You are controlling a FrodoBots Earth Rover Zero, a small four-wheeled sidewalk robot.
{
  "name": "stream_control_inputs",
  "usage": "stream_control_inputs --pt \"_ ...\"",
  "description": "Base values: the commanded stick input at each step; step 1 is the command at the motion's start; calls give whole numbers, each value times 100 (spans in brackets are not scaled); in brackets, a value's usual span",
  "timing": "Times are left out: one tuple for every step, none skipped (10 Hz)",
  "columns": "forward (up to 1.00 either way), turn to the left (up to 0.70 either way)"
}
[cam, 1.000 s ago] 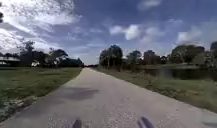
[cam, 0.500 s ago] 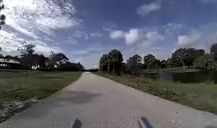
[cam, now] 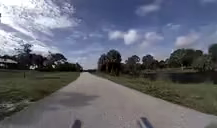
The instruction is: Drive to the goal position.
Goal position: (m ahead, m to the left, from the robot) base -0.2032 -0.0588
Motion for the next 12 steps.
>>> stream_control_inputs --pt "6 1" --pt "6 1" --pt "6 1" --pt "6 1" --pt "6 1" --pt "6 1" --pt "6 1" --pt "6 1" --pt "6 1" --pt "6 1" --pt "6 1" --pt "6 1"
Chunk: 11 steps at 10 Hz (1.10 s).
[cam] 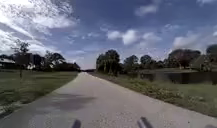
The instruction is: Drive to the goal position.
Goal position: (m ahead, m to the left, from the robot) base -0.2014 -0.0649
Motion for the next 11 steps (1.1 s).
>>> stream_control_inputs --pt "6 1" --pt "6 1" --pt "6 1" --pt "6 1" --pt "6 1" --pt "6 1" --pt "6 1" --pt "6 1" --pt "6 1" --pt "6 1" --pt "6 1"
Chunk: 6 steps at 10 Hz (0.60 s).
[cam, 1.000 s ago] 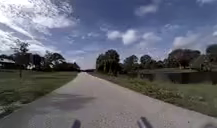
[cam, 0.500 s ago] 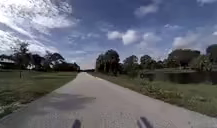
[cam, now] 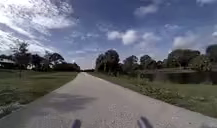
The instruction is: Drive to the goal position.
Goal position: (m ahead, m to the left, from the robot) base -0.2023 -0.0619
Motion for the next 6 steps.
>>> stream_control_inputs --pt "6 1" --pt "6 1" --pt "6 1" --pt "6 1" --pt "6 1" --pt "6 1"
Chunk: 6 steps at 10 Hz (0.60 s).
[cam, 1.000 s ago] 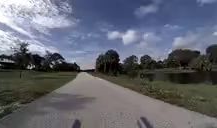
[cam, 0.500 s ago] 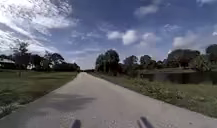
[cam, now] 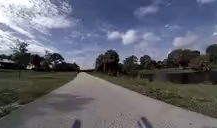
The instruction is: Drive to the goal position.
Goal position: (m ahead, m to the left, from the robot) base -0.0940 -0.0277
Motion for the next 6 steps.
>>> stream_control_inputs --pt "6 1" --pt "6 1" --pt "6 1" --pt "6 1" --pt "6 1" --pt "6 1"
